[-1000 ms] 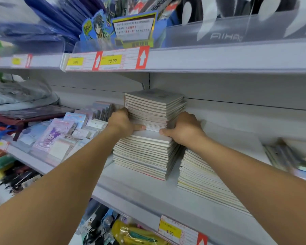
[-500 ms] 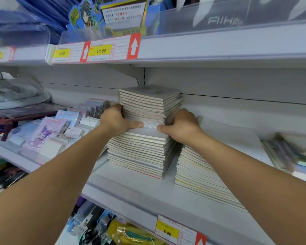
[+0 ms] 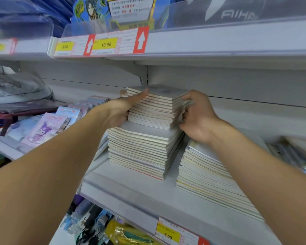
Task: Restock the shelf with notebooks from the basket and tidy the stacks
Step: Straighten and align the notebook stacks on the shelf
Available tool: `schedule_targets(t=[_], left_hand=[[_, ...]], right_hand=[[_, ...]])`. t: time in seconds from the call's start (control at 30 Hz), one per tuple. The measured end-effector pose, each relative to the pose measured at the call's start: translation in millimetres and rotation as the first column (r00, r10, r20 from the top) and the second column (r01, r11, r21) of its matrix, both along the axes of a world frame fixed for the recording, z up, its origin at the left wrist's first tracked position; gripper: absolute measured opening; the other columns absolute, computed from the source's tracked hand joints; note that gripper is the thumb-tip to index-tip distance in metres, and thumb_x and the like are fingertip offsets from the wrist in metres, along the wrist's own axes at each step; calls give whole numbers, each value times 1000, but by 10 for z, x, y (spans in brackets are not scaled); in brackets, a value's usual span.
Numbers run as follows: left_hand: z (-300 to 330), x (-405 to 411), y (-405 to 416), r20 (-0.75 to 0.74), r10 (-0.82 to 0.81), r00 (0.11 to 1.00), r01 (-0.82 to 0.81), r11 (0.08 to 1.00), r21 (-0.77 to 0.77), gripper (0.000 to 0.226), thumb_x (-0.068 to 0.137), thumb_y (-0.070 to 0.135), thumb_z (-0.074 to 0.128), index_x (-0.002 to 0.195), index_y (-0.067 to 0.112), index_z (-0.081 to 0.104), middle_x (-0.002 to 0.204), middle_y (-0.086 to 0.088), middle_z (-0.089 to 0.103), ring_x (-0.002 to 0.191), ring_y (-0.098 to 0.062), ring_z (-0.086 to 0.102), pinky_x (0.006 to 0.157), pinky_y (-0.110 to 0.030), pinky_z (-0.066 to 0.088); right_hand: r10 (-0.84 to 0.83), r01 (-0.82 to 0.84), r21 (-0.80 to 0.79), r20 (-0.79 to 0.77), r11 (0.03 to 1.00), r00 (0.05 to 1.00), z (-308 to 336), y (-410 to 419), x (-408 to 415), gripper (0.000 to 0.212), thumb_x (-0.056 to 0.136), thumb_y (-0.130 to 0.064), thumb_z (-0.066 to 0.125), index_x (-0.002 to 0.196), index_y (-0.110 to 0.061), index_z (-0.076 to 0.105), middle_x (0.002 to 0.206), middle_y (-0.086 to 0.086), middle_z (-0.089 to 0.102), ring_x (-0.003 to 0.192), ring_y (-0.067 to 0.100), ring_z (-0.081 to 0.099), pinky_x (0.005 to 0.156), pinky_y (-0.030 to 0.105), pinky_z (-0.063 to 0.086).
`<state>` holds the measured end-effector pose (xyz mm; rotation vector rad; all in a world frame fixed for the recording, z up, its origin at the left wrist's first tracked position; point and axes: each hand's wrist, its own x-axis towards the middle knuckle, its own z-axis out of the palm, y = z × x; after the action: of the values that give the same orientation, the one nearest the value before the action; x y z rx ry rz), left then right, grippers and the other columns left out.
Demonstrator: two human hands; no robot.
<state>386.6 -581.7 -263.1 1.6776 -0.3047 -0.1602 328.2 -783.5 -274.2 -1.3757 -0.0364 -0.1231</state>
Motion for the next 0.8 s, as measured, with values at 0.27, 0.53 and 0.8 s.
schedule_targets(t=[0.27,0.53,0.8], left_hand=[[-57,93,-458,-151,435,888,-458,801,-384,112,67,95,16,156,27,10,162,1,15,148,-25,18,120,-48,9],[-142,197,-521,15,605,796,-590,781,-203,97,85,80,5,152,14,27,155,-7,35,137,-28,38,116,-41,24],[-197,236,-528,195,691,696,-684,721,-114,88,95,66,2,140,7,50,139,-17,52,125,-32,51,109,-40,35]], right_hand=[[34,-17,314,-49,949,998,-2,103,399,100,73,-94,26,128,-20,65,119,8,72,116,31,65,109,51,41],[2,10,225,-55,974,998,-14,207,425,102,66,-97,31,121,-20,70,113,10,74,105,30,70,89,47,56],[-143,166,169,-139,971,980,-69,219,755,136,19,-108,38,126,-27,62,120,7,69,101,30,71,91,53,54]])
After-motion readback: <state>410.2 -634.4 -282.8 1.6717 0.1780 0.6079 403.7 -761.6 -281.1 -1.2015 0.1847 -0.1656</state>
